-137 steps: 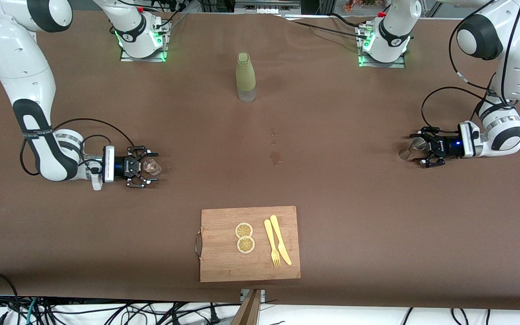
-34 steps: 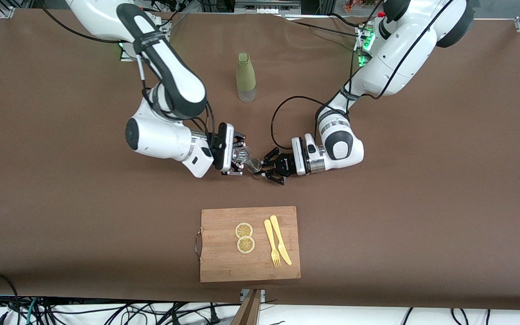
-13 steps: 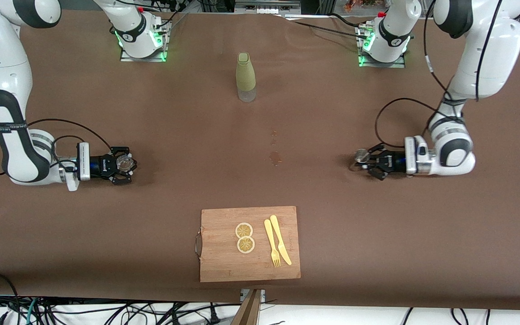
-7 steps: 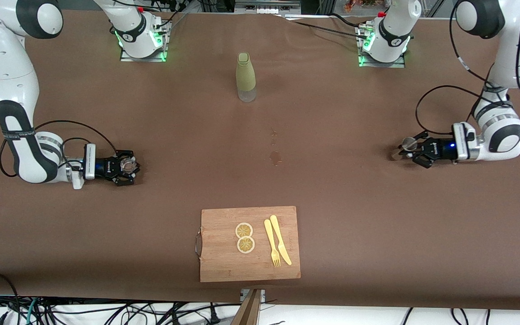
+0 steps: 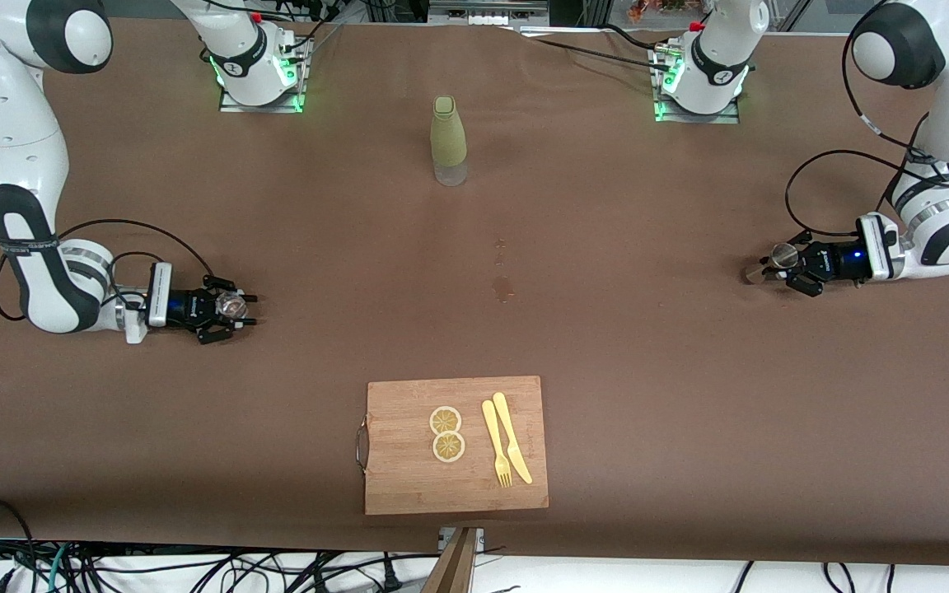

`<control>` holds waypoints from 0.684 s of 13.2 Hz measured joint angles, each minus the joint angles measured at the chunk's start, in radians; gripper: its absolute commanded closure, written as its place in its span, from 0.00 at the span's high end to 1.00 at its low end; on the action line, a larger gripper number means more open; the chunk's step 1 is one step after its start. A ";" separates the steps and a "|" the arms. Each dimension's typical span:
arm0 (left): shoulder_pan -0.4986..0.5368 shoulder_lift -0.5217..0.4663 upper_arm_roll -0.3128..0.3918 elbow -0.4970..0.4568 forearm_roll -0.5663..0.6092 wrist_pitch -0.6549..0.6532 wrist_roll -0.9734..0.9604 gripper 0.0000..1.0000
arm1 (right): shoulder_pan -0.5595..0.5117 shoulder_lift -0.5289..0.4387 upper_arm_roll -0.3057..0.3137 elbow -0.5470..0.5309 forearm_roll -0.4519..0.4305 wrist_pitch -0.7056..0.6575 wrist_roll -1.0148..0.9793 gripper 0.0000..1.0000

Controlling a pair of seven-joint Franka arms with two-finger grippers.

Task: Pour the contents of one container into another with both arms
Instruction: 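Set down the cup with the right gripper while the left gripper releases the jigger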

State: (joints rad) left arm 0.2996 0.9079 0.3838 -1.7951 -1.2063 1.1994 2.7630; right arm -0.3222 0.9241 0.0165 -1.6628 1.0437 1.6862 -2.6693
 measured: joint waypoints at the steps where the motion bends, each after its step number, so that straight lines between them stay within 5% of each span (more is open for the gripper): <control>1: 0.001 0.024 0.000 0.023 0.000 -0.005 0.002 0.00 | -0.004 0.000 -0.016 0.001 0.000 0.000 0.000 1.00; 5: 0.001 0.074 -0.003 0.062 0.000 -0.010 0.012 0.00 | -0.011 -0.011 -0.095 0.003 -0.004 -0.025 0.022 1.00; 6: 0.001 0.080 -0.003 0.066 0.000 -0.010 0.012 0.17 | -0.011 -0.020 -0.117 0.003 -0.019 -0.037 0.055 1.00; 7: 0.001 0.084 -0.003 0.069 0.000 -0.013 0.013 0.79 | -0.012 -0.034 -0.137 0.005 -0.044 -0.047 0.099 1.00; 9: 0.001 0.085 -0.004 0.071 0.000 -0.011 0.009 1.00 | -0.013 -0.086 -0.158 0.011 -0.099 -0.053 0.223 1.00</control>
State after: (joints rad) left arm 0.3005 0.9925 0.3798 -1.7244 -1.2063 1.1882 2.7717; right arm -0.3351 0.8376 -0.1414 -1.6518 0.9443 1.6334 -2.4464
